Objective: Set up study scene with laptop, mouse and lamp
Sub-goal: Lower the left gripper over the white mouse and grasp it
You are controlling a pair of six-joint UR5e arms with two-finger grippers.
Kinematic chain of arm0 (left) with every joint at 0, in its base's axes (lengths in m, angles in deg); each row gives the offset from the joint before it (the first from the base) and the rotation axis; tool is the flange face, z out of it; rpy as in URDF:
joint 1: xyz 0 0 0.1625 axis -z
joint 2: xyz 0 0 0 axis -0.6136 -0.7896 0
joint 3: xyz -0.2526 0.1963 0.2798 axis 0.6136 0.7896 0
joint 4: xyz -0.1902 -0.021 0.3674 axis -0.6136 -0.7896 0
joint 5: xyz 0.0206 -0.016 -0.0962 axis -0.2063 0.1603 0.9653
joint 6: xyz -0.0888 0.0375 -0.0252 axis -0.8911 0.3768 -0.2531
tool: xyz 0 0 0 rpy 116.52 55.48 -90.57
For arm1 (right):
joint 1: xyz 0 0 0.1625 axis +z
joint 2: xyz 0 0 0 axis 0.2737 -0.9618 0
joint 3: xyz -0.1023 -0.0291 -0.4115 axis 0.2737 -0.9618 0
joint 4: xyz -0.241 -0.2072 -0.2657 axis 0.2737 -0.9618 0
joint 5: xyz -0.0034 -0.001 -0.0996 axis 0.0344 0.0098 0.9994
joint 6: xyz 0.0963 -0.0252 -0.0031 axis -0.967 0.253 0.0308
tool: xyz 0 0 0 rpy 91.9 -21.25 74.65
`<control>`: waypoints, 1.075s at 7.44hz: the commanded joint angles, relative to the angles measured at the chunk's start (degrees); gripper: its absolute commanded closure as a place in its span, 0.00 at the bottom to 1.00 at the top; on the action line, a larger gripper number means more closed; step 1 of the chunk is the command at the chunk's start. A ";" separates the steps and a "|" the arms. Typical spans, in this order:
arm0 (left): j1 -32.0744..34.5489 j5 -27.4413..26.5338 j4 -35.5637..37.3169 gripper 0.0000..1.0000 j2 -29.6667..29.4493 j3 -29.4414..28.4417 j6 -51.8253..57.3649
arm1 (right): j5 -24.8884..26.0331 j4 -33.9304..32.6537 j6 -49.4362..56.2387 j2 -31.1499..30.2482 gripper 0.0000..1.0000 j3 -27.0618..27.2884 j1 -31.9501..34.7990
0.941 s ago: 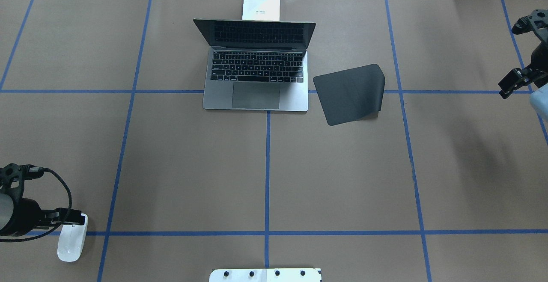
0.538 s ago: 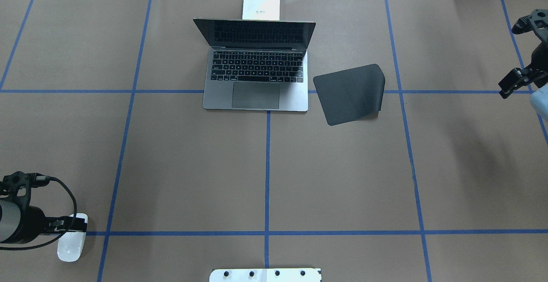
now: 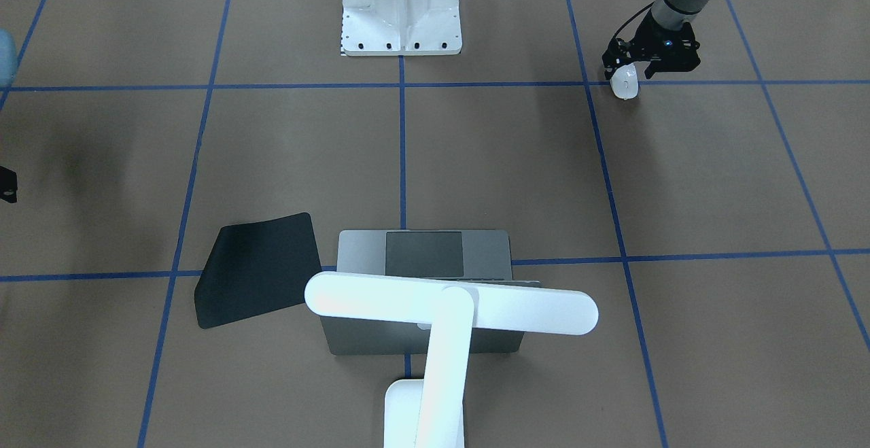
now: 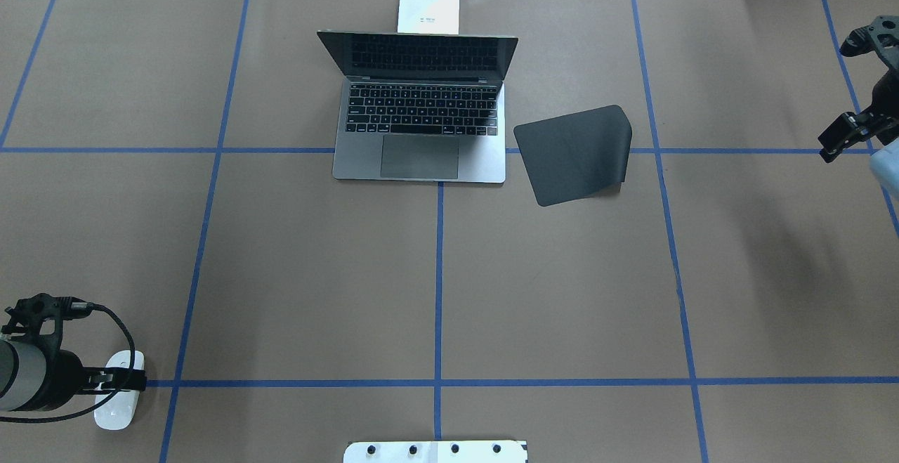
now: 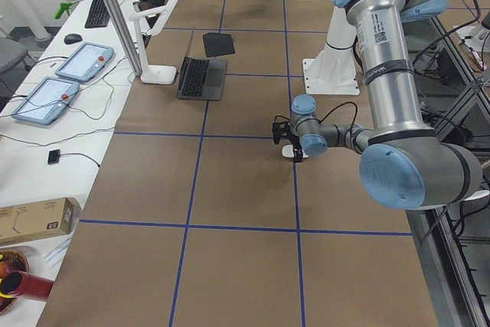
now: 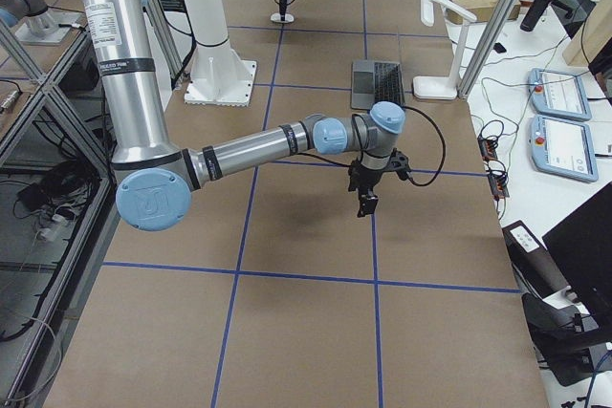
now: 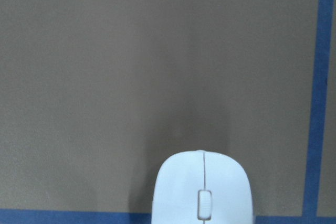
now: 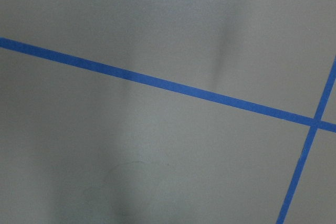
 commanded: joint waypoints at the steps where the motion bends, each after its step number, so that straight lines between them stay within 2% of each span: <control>1: -0.12 -0.08 0.07 0.18 -0.01 0.18 0.00 | 0.00 0.00 0.15 -0.09 0.00 0.01 0.00; 2: -0.12 0.01 0.07 0.46 -0.09 0.35 0.00 | 0.00 0.00 0.24 -0.26 0.00 0.01 0.00; 3: -0.03 0.01 0.07 0.61 -0.09 0.53 0.00 | -0.09 0.00 0.24 -0.26 0.00 0.01 0.00; 6: 0.05 0.27 0.07 0.78 -0.09 0.96 0.00 | 0.00 0.00 0.24 -0.26 0.00 0.19 0.00; 8: 0.67 0.63 -0.01 1.00 -0.44 3.77 0.00 | 0.00 0.00 0.24 -0.26 0.00 0.27 0.00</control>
